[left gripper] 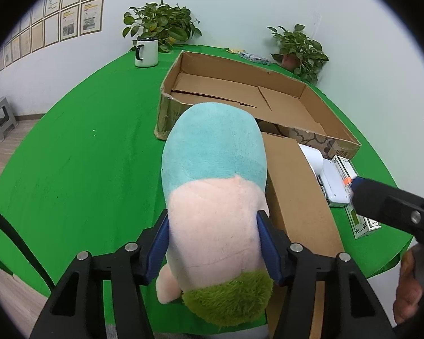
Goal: Organize objects
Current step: 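Lift the plush toy with the left gripper while the right gripper also grips it, then lower the plush toy into the open cardboard box and open the left gripper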
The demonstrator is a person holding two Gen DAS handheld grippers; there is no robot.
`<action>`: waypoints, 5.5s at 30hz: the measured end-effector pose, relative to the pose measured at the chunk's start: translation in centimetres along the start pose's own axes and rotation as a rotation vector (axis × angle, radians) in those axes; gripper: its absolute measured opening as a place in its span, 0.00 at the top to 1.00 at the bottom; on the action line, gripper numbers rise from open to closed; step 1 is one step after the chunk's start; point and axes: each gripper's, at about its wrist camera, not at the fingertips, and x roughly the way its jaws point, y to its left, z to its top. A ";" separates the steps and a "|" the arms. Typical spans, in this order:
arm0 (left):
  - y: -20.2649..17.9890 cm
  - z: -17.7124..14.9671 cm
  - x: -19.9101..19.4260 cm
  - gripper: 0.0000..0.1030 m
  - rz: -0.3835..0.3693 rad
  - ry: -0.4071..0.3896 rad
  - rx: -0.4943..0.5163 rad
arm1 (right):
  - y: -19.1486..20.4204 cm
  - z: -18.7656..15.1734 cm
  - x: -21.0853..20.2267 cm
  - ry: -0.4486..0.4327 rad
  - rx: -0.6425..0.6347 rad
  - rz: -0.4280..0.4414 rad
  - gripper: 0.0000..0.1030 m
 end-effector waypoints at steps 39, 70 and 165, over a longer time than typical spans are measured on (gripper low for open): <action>-2.2 1.7 -4.4 0.49 0.014 -0.178 0.067 | 7.4 4.5 7.0 0.095 -0.116 0.013 0.34; -9.5 17.3 -5.6 0.49 -0.073 -0.349 0.221 | 4.7 25.3 -7.1 -0.204 -0.159 -0.084 0.33; 7.5 15.5 9.0 0.92 0.086 0.047 -0.041 | -23.1 15.3 8.1 -0.023 0.285 -0.465 0.33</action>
